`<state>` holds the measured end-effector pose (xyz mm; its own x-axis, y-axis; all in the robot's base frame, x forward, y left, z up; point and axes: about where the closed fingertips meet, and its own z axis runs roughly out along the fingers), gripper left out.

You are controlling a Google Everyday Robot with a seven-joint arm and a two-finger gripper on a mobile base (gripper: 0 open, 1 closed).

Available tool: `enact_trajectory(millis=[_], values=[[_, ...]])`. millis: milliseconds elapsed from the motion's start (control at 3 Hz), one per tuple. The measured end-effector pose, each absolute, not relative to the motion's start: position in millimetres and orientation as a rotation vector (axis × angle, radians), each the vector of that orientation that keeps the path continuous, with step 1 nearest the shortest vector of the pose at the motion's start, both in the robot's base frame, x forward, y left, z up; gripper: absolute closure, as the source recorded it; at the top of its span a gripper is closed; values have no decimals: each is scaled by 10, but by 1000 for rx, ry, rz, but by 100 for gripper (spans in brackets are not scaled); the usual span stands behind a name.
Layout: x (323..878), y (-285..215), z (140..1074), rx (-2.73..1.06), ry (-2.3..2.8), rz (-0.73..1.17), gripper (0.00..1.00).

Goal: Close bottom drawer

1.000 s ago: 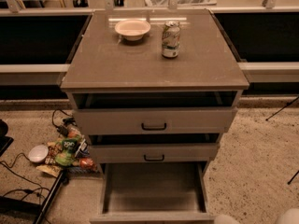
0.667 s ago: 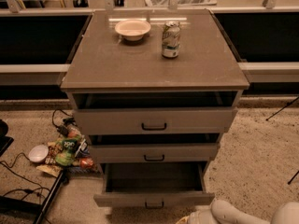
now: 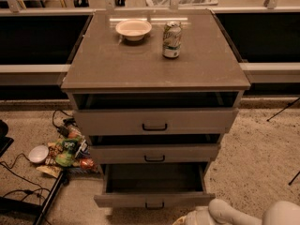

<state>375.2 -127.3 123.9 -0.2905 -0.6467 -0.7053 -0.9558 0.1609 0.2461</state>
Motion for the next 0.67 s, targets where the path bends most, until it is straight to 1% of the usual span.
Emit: enact_trajectory(millis=[333,667], values=[[4188,-1162,1186,-1529,1954,957,100],[4611,-1182,1196,-1521,1930,932,100]])
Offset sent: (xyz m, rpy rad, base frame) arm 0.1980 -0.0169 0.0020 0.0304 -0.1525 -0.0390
